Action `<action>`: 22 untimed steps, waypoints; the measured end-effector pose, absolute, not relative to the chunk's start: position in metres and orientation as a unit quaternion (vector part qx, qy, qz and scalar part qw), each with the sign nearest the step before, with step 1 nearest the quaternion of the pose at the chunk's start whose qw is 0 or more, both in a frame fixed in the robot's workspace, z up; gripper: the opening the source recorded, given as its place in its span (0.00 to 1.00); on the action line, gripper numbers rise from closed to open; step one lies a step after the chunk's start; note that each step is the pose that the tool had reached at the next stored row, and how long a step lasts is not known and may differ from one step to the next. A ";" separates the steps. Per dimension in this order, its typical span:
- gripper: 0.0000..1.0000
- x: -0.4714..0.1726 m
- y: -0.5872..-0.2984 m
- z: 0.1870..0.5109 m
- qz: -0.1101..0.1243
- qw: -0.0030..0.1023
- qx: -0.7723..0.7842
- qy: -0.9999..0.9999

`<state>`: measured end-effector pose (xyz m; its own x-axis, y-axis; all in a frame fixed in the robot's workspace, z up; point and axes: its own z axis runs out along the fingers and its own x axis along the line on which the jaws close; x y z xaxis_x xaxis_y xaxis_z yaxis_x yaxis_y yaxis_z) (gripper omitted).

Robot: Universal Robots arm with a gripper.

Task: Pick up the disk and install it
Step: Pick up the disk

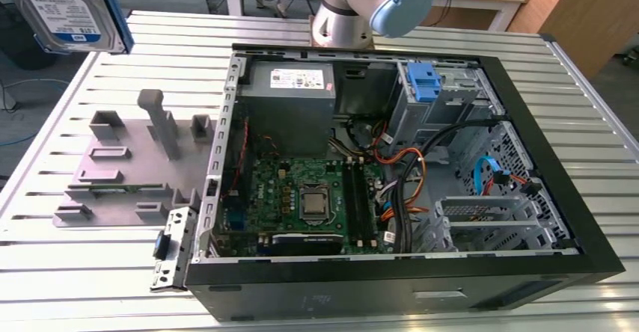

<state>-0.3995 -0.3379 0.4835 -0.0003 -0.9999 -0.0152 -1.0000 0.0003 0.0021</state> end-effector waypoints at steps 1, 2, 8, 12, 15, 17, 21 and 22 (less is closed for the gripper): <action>0.35 -0.399 -0.338 0.484 0.006 0.005 -0.707 0.707; 0.35 -0.399 -0.338 0.485 0.006 0.005 -0.707 0.707; 0.35 -0.399 -0.338 0.491 0.006 0.005 -0.707 0.707; 0.35 -0.399 -0.338 0.493 0.006 0.005 -0.707 0.707; 0.35 -0.399 -0.338 0.494 0.006 0.005 -0.707 0.707; 0.35 -0.399 -0.338 0.494 0.006 0.005 -0.707 0.707; 0.35 -0.399 -0.338 0.494 0.006 0.005 -0.707 0.707; 0.35 -0.398 -0.338 0.494 0.006 0.005 -0.707 0.707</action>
